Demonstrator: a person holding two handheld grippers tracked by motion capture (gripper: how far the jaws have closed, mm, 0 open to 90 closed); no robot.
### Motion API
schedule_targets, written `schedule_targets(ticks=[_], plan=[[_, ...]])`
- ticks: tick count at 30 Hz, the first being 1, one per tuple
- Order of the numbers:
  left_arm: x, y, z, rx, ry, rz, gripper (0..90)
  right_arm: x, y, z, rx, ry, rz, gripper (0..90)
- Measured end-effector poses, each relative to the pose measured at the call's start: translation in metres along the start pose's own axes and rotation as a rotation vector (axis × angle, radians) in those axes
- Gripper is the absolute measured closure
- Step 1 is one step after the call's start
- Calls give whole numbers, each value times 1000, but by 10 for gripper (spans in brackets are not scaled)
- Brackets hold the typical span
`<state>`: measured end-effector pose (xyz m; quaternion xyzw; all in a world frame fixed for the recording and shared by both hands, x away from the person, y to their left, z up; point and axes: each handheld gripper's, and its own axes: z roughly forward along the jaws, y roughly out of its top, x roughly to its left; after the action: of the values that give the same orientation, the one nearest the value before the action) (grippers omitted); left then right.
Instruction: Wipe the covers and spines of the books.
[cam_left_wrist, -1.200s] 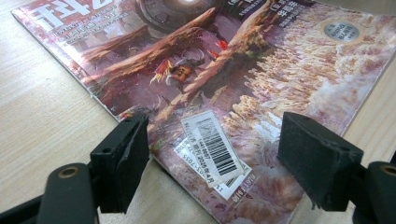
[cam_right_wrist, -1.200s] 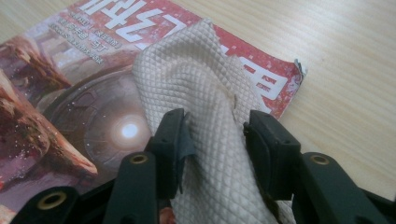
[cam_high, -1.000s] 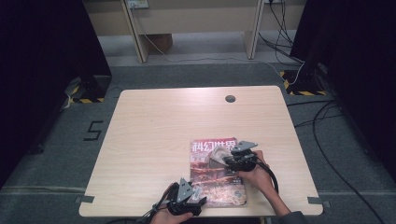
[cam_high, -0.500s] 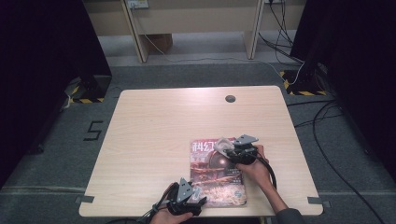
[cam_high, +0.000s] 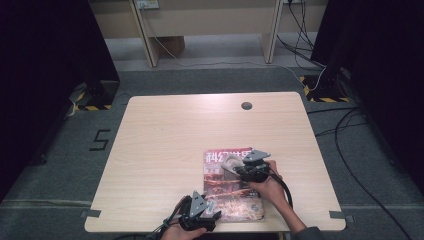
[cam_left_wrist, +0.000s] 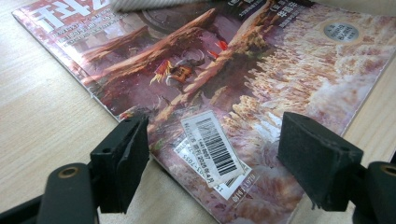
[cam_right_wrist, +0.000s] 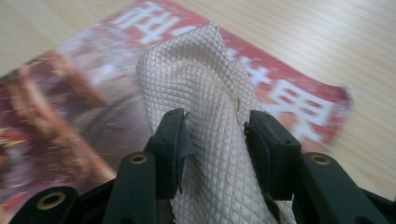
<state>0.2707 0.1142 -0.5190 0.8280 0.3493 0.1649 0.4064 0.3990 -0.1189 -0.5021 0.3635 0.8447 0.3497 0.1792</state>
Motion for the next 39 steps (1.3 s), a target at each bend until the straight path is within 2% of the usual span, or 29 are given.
schedule_targets(ticks=[4,8,11,15,18,20,23,27,30,31,36,39], plan=[[0,0,0,0,3,3,238,23,4,3,-2,56,-56,572],[0,0,0,0,1,3,238,35,6,5,-3,85,-72,572],[0,0,0,2,-1,3,237,36,8,6,2,83,-76,560],[0,0,0,1,0,2,237,35,14,15,-19,37,-81,555],[0,0,0,2,0,4,236,38,18,18,-17,26,-77,570],[0,0,0,0,-2,0,236,40,19,19,-15,30,-84,575],[0,0,0,3,2,5,236,45,18,18,-10,84,-61,574],[0,0,0,5,2,6,235,58,16,17,-9,149,-84,575],[0,0,0,4,5,13,237,67,15,14,-9,142,-121,574],[0,0,0,3,4,11,237,68,16,13,-12,129,-150,574],[0,0,0,4,4,14,238,63,16,15,-11,141,-132,555],[-1,0,0,1,7,18,238,58,16,14,-10,118,-124,555]])
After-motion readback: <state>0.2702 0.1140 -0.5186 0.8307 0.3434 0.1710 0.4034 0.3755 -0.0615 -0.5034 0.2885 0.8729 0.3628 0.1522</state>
